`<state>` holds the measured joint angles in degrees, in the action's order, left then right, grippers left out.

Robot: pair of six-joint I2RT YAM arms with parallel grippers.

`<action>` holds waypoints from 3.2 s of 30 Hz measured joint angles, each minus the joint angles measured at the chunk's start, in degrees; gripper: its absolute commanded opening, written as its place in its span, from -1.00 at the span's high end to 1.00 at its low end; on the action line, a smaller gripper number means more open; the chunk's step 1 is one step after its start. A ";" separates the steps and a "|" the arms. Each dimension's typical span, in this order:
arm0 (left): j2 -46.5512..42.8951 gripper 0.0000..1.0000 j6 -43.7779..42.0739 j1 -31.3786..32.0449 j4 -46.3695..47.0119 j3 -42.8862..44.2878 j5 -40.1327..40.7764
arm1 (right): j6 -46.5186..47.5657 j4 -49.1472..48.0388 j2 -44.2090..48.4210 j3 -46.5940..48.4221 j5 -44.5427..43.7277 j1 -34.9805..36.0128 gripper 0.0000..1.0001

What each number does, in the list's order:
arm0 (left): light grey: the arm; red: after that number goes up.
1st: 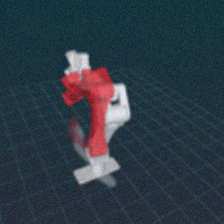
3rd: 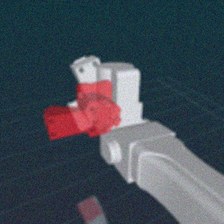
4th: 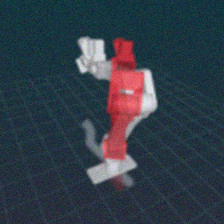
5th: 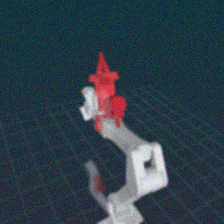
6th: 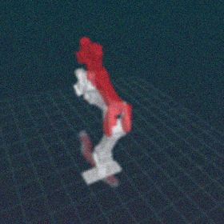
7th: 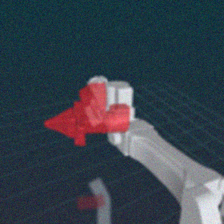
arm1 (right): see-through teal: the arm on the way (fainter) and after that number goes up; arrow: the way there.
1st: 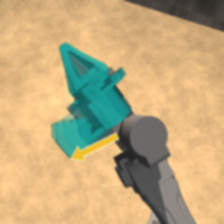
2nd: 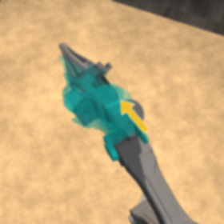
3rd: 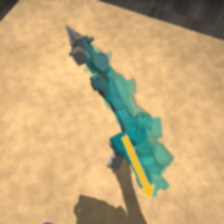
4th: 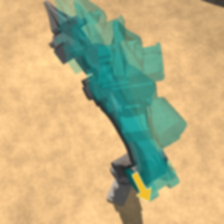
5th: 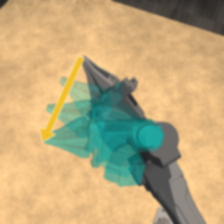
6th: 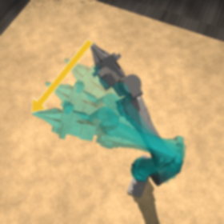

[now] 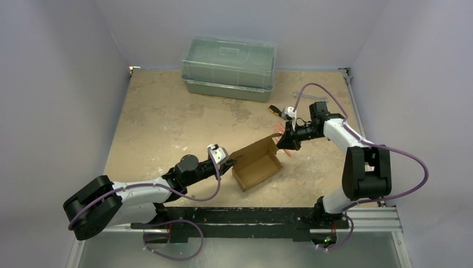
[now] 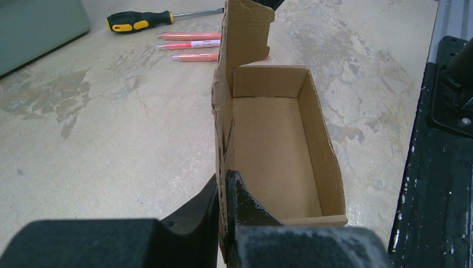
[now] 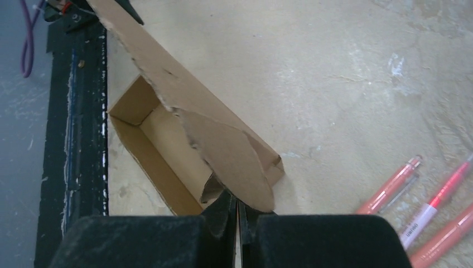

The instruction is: Fold the paper box

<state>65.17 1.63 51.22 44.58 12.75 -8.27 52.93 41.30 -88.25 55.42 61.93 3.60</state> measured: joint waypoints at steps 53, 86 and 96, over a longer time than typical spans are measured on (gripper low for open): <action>6.88 1.00 0.13 0.00 2.82 3.32 -0.96 | -49.99 -58.88 8.37 -19.98 -1.14 5.42 0.71; -11.93 -0.13 9.64 0.00 -30.18 15.47 7.23 | -4.02 -13.40 7.91 -7.15 -4.02 5.33 0.66; -13.07 -0.15 14.80 0.00 -38.66 26.93 7.48 | 5.16 -5.60 6.75 -4.92 -3.91 2.84 0.65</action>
<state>52.10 16.43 51.22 5.91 39.68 -0.80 58.08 35.70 -81.49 50.50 58.02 6.44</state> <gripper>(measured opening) 0.571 0.170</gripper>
